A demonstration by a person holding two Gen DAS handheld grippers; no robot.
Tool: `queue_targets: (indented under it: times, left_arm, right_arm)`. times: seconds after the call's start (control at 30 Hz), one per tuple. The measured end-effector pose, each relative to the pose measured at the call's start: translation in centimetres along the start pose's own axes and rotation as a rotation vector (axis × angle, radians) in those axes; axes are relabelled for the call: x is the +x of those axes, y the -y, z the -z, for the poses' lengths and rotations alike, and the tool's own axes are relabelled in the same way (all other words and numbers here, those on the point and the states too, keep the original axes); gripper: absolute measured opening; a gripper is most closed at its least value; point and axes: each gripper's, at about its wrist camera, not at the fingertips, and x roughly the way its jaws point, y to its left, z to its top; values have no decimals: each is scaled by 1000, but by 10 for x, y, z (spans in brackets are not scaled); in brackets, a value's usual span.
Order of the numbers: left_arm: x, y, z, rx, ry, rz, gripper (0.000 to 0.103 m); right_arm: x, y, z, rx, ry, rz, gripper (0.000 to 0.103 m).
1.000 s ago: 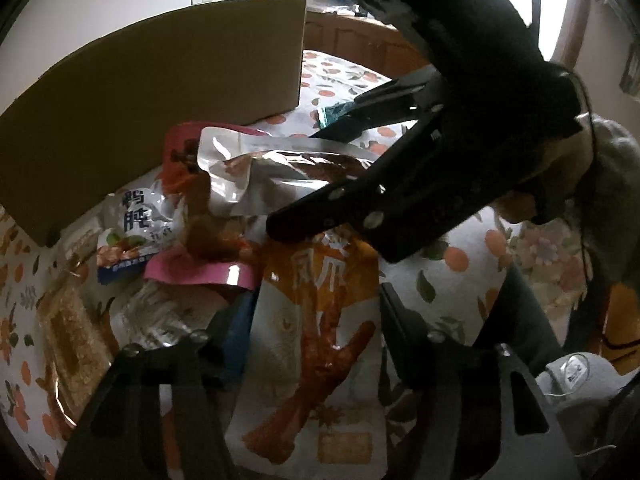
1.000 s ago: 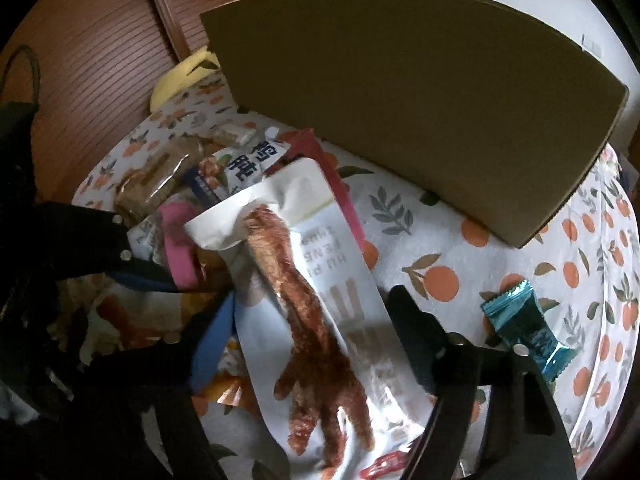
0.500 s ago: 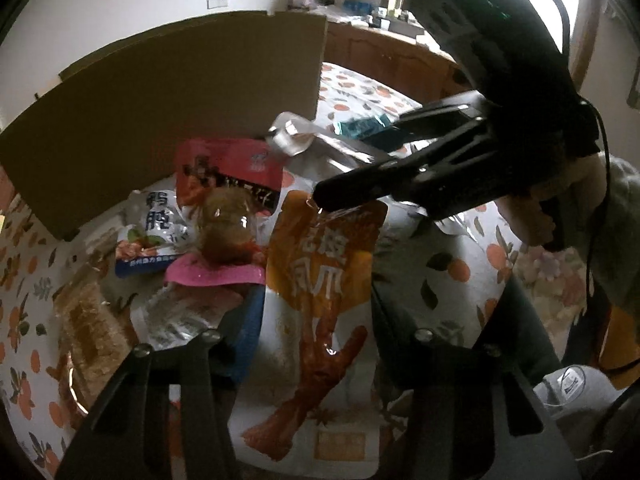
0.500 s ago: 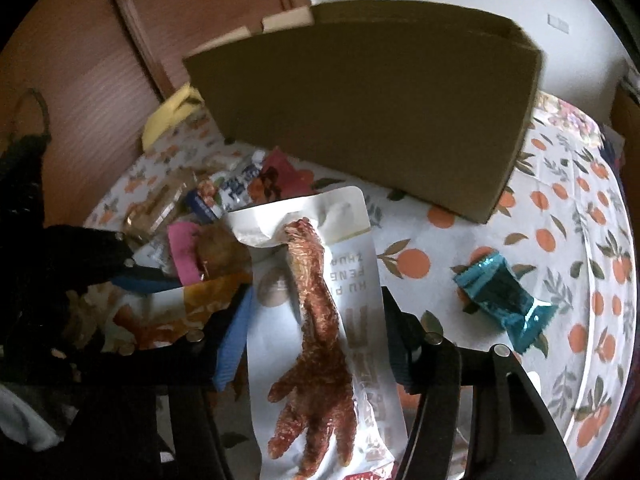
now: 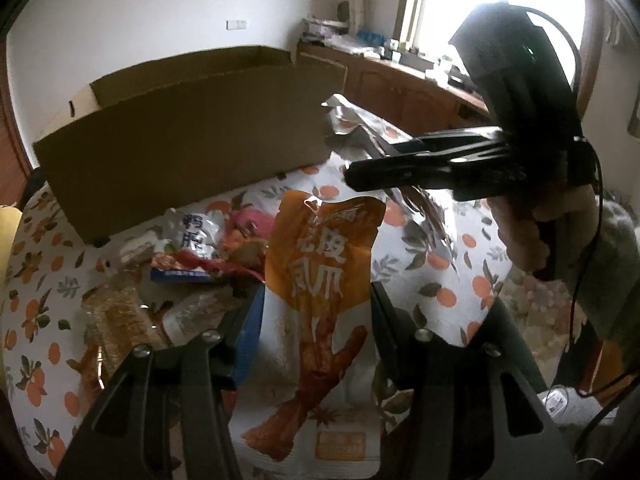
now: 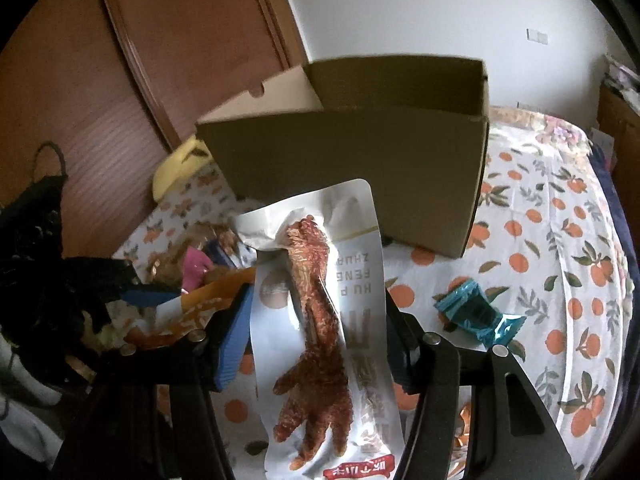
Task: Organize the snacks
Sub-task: 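Grasp white chicken-feet pouch with right tool while left tool grasps orange chicken-feet pouch, then carry both pouches over the cardboard box and open both tools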
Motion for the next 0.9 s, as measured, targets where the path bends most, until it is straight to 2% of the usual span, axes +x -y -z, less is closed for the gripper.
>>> queue_targets:
  times: [0.37, 0.53, 0.9]
  left_arm:
    - [-27, -6, -11, -20, 82, -14, 50]
    - [-42, -7, -20, -21, 127, -11, 50]
    - [-57, -16, -38, -21, 171, -49, 50]
  right_arm:
    - [-30, -7, -19, -2, 97, 5, 60]
    - [-37, -13, -24, -20, 111, 12, 60]
    - [-40, -14, -28, -27, 127, 22, 60]
